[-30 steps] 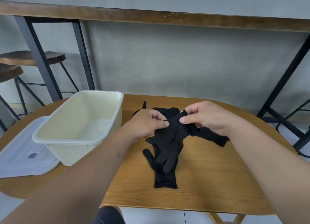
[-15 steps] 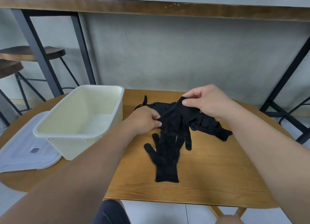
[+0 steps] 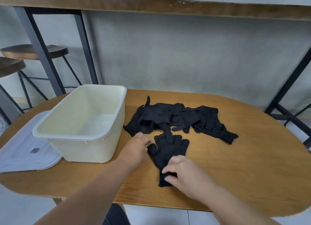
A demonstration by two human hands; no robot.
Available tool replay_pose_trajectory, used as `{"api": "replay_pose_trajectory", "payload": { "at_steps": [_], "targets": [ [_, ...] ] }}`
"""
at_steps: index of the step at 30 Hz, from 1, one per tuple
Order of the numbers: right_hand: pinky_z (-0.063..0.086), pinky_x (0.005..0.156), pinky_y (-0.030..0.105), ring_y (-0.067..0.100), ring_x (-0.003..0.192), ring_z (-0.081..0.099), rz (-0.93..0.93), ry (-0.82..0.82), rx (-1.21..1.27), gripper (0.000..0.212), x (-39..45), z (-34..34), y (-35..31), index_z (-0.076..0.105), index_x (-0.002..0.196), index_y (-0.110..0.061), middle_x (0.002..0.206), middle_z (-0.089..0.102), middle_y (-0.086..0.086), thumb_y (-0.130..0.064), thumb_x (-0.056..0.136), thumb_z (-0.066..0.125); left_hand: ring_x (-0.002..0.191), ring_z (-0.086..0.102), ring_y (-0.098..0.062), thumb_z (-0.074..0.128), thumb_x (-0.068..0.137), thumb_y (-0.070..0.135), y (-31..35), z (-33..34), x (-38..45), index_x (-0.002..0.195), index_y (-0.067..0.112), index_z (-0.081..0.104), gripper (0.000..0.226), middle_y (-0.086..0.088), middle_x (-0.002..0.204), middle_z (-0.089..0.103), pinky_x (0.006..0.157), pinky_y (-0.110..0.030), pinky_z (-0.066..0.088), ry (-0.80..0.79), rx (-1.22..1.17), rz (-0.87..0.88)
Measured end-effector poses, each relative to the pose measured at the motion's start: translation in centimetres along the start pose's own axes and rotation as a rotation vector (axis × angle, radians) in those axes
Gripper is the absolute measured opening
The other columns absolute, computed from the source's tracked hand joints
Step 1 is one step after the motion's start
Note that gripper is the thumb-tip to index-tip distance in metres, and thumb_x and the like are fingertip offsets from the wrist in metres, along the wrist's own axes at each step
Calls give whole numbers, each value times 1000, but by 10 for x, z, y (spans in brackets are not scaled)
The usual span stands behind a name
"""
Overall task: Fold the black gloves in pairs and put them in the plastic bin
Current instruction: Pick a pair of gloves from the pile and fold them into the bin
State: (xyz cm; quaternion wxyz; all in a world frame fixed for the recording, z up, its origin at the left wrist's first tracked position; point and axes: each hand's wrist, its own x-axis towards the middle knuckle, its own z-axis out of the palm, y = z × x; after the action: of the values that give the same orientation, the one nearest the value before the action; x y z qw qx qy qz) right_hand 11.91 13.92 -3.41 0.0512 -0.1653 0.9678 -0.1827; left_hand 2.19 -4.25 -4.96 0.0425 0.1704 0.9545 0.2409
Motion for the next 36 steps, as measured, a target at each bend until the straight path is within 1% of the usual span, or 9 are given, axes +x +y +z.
{"api": "replay_pose_trajectory", "payload": {
  "at_steps": [4, 8, 14, 18, 21, 23, 26, 30, 36],
  "targets": [
    [39, 90, 16, -4, 103, 40, 15, 17, 64, 34, 0, 6, 2, 61, 128, -34, 118, 52, -19, -40, 95, 55, 94, 56, -8, 54, 95, 11, -10, 9, -4, 118, 18, 65, 26, 3, 109, 52, 86, -19, 47, 91, -89, -57],
    [39, 91, 15, -5, 104, 42, 4, 22, 69, 28, 2, 4, 3, 65, 123, -34, 116, 53, -21, -36, 96, 55, 82, 53, 0, 62, 92, 23, -7, 15, -14, 112, 23, 66, 20, 9, 101, 53, 72, -6, 39, 124, -133, 4],
    [43, 85, 10, -2, 99, 53, 65, -23, 160, 29, 1, 1, 5, 67, 120, -33, 115, 55, -24, -30, 91, 65, 84, 52, -1, 63, 91, 30, 0, 21, -21, 117, 27, 64, 25, 15, 107, 51, 80, -15, 43, 66, -121, 75],
    [36, 89, 12, -6, 105, 46, 62, -83, 120, 28, -4, -2, 7, 68, 119, -35, 123, 50, -28, -35, 91, 63, 85, 50, 0, 63, 91, 33, -2, 24, -22, 116, 26, 64, 25, 14, 111, 51, 78, -14, 40, 40, -127, 55],
    [35, 96, 16, -4, 114, 43, 61, -113, 96, 28, -7, -2, 7, 68, 118, -36, 125, 47, -30, -41, 91, 62, 82, 52, -4, 59, 94, 30, -2, 23, -15, 114, 23, 64, 23, 9, 111, 51, 78, -16, 42, 139, -137, -38],
    [35, 103, 20, -4, 119, 41, 61, -108, 107, 26, -8, -1, 6, 70, 115, -36, 126, 49, -30, -43, 93, 59, 91, 56, -9, 58, 94, 33, -2, 19, -7, 120, 20, 61, 29, 3, 119, 51, 82, -19, 44, 195, -153, -149],
    [30, 106, 19, -6, 116, 39, 60, -92, 135, 22, -9, 0, 6, 74, 105, -36, 121, 51, -29, -38, 96, 55, 102, 59, -14, 61, 91, 40, 1, 16, 5, 123, 18, 60, 38, 1, 123, 53, 82, -21, 44, 127, -156, -255],
    [31, 104, 20, -9, 114, 41, 94, -107, 185, 19, -11, 1, 7, 76, 94, -36, 116, 52, -32, -39, 93, 56, 85, 64, -19, 63, 91, 25, 3, 16, 17, 86, 17, 64, 9, -3, 92, 68, 75, -28, 53, -2, -149, -318],
    [42, 94, 20, -9, 101, 51, 168, -81, 259, 16, -12, 1, 4, 76, 85, -36, 107, 57, -32, -44, 88, 63, 86, 63, -18, 54, 91, 11, -4, 12, 23, 89, 19, 61, 11, -1, 93, 66, 73, -27, 52, 49, -114, -375]
  ]
}}
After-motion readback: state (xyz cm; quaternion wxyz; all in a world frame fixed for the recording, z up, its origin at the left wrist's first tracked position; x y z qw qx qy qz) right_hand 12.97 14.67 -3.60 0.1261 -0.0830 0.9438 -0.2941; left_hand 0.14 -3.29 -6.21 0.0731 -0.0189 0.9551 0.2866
